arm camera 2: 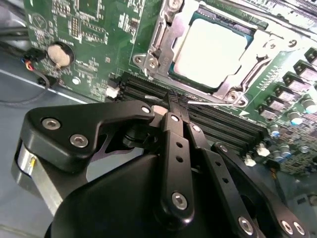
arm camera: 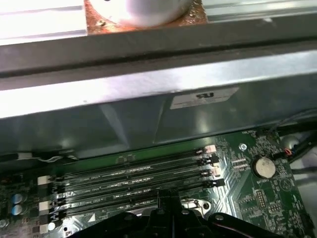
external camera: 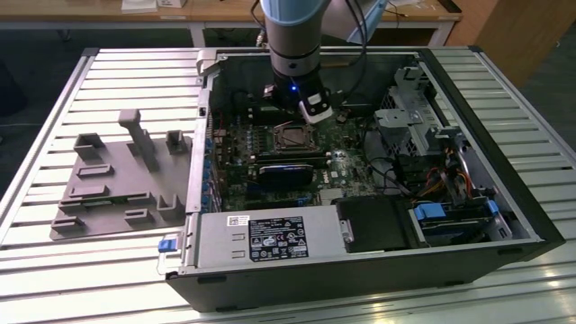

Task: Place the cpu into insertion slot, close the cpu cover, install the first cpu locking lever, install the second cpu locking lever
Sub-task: 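Install the first cpu locking lever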

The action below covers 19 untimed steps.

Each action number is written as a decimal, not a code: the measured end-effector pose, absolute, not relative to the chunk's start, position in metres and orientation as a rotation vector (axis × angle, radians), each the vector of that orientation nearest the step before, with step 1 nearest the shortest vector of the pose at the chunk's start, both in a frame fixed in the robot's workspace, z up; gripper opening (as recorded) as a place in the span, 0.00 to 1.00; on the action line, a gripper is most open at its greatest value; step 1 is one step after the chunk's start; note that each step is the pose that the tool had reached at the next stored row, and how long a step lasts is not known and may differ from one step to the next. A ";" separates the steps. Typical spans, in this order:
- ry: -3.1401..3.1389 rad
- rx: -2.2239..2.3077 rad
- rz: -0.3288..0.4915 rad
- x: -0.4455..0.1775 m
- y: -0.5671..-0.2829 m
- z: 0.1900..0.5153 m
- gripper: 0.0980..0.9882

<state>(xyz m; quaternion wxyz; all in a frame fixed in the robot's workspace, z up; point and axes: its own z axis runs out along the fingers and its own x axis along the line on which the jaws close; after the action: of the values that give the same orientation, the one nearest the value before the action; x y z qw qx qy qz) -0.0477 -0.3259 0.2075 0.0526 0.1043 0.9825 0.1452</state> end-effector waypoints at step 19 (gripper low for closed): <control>2.933 0.467 0.409 -0.058 -0.320 0.202 0.00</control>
<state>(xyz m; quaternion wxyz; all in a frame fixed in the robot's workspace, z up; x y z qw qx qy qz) -0.0580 -0.3200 0.2025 0.0718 0.1553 0.9758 0.1361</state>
